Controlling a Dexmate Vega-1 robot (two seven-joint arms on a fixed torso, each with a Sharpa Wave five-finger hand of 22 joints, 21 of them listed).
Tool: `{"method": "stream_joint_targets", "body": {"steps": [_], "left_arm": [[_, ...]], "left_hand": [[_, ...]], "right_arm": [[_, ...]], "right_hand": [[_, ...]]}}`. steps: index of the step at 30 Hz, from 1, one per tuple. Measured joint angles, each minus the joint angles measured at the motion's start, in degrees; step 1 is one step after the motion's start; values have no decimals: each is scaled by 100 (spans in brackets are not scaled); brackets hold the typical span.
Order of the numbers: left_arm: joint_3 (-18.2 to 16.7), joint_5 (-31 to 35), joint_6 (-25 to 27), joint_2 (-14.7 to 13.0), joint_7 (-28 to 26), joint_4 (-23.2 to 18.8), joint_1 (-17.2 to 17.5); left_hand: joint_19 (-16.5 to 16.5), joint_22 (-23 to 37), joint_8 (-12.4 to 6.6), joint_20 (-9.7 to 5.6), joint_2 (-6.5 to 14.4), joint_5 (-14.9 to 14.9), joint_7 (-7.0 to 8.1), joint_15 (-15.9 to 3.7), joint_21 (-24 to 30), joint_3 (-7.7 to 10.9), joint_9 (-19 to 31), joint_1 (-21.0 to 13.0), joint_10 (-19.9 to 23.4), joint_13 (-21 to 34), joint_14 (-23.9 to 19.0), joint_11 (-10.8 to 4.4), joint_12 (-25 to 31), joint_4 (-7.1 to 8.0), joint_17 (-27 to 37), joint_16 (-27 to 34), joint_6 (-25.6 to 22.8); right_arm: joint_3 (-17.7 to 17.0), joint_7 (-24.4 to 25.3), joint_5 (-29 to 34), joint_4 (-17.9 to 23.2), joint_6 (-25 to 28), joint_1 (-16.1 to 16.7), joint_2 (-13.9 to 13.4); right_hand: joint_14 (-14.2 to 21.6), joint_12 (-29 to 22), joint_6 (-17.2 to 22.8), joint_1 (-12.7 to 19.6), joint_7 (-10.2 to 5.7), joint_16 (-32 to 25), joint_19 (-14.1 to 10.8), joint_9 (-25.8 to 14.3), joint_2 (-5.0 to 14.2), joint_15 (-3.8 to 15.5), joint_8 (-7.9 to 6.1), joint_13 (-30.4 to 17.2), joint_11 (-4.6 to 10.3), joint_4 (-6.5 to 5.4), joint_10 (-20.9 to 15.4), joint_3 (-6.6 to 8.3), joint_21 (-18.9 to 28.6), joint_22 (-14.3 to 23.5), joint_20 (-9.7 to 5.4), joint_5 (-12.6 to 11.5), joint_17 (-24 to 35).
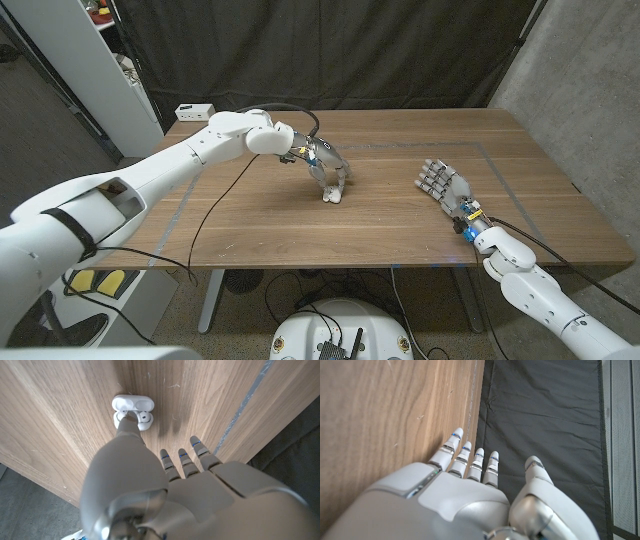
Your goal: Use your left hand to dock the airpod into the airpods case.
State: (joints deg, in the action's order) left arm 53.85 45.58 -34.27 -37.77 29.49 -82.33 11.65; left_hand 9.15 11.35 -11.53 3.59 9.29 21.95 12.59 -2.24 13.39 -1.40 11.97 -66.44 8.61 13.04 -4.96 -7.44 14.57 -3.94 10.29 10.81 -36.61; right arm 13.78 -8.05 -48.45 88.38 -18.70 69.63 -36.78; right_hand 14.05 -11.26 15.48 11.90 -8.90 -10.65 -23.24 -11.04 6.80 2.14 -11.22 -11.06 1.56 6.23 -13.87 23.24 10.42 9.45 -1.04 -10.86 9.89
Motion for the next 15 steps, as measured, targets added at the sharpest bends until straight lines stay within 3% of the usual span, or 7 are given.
{"method": "stream_joint_targets", "body": {"steps": [7,15], "left_arm": [[-46,-9,16,-39,94,-14,-34],[47,-12,-173,38,117,360,-270]], "left_hand": [[0,0,56,0,36,23,3,19,0,-41,0,39,0,0,38,0,-39,103,0,0,139],[-85,-1,180,41,-451,369,-10,32,-29,-595,-53,460,-274,1,355,207,-149,281,-1,-28,1136]], "right_arm": [[60,-6,13,-40,85,-115,23],[90,89,69,-40,128,-166,39]], "right_hand": [[0,0,0,0,0,0,0,0,0,0,0,0,0,-25,0,25,0,0,0,0,0],[0,0,0,0,0,0,0,0,0,0,0,0,0,-25,0,24,0,0,0,0,0]]}}
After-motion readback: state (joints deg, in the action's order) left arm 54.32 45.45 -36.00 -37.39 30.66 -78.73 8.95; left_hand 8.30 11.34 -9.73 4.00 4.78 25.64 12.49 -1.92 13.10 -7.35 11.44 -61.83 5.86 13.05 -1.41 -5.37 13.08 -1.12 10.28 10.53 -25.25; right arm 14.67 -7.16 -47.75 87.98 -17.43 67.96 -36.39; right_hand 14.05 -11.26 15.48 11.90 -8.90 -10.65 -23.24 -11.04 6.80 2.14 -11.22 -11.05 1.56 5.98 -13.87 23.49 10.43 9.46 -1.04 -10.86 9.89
